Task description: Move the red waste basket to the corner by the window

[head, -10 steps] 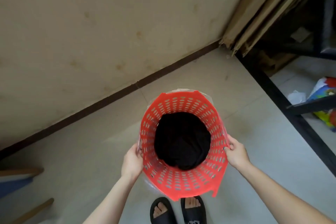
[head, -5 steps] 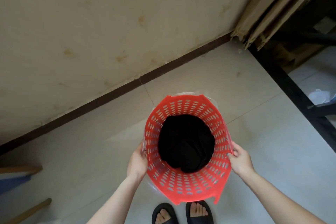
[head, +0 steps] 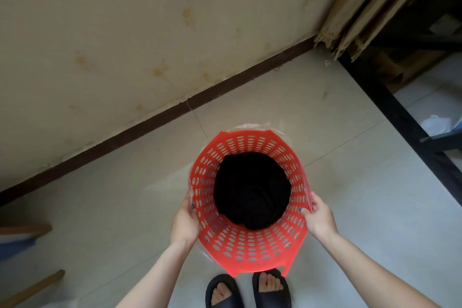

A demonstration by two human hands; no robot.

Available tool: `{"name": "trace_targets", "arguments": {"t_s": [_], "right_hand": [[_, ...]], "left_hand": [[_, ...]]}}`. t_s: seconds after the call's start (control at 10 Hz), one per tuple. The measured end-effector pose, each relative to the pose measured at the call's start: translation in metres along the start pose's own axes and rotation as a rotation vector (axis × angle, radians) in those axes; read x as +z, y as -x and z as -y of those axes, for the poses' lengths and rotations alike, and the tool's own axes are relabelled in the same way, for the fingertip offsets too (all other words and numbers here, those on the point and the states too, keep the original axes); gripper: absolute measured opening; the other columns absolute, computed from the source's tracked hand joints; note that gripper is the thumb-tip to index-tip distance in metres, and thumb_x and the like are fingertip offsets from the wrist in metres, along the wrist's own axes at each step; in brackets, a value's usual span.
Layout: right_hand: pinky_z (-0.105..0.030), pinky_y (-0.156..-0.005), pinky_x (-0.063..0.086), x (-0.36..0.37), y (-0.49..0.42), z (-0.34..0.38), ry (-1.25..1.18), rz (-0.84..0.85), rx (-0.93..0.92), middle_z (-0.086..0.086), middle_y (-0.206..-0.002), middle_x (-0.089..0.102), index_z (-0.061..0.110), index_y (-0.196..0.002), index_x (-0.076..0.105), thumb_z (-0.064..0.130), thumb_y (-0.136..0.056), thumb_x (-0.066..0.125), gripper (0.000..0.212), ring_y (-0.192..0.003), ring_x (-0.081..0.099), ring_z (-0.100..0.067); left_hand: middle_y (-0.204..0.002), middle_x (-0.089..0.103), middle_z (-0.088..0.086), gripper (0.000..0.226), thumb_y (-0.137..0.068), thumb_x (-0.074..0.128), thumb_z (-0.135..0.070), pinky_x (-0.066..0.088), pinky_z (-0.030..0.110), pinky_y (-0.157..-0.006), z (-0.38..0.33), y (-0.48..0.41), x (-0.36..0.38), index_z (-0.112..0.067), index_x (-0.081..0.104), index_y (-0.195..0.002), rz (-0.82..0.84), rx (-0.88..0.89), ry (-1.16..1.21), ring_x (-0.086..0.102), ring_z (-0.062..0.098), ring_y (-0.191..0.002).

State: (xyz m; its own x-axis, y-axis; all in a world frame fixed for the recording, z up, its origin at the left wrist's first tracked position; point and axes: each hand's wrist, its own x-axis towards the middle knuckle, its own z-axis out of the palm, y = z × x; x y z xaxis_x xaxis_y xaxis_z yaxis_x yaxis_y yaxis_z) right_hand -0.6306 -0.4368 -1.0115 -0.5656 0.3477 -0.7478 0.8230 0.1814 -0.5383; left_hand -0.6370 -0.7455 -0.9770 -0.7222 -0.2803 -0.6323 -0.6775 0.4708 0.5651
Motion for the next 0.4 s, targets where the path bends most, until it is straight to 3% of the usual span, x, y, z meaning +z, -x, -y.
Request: {"name": "trace_targets", "arguments": {"t_s": [0.1,0.2,0.3,0.4], "right_hand": [[-0.042,-0.1,0.051,-0.002,0.005,0.012,0.032,-0.017,-0.029,-0.008,-0.119,0.071,0.015,-0.141,0.051,-0.008,-0.083,0.065,0.064,-0.11,0.067,-0.027],[-0.03,-0.095,0.048,-0.007,0.021,0.035,0.074,-0.047,-0.087,0.004,-0.11,0.068,0.017,-0.141,0.051,-0.004,-0.077,0.073,0.071,-0.103,0.064,-0.016],[-0.034,-0.096,0.05,-0.012,0.036,0.069,-0.003,-0.045,-0.142,-0.001,-0.11,0.066,0.012,-0.14,0.05,-0.008,-0.076,0.074,0.071,-0.106,0.063,-0.017],[-0.047,-0.103,0.049,-0.018,0.063,0.111,-0.021,-0.014,-0.19,-0.009,-0.123,0.065,0.009,-0.136,0.052,-0.01,-0.078,0.071,0.064,-0.118,0.062,-0.029]], "left_hand": [[-0.141,0.06,0.009,0.049,-0.101,0.046,-0.023,0.046,0.034,-0.098,-0.009,0.005,-0.008,-0.02,0.041,-0.15,-0.001,0.004,-0.003,0.057,0.031,-0.13],[-0.146,0.055,0.01,0.052,-0.098,0.055,-0.021,0.04,0.033,-0.105,-0.025,0.013,-0.022,-0.013,0.044,-0.148,-0.01,0.009,-0.009,0.05,0.03,-0.137],[-0.144,0.057,0.011,0.05,-0.095,0.06,-0.017,0.039,0.035,-0.11,-0.051,0.021,-0.042,-0.009,0.05,-0.143,0.013,0.061,-0.038,0.051,0.027,-0.137],[-0.135,0.065,0.007,0.043,-0.092,0.064,-0.016,0.041,0.024,-0.102,-0.083,0.033,-0.068,-0.01,0.059,-0.134,0.004,0.131,-0.043,0.059,0.021,-0.127]]}}
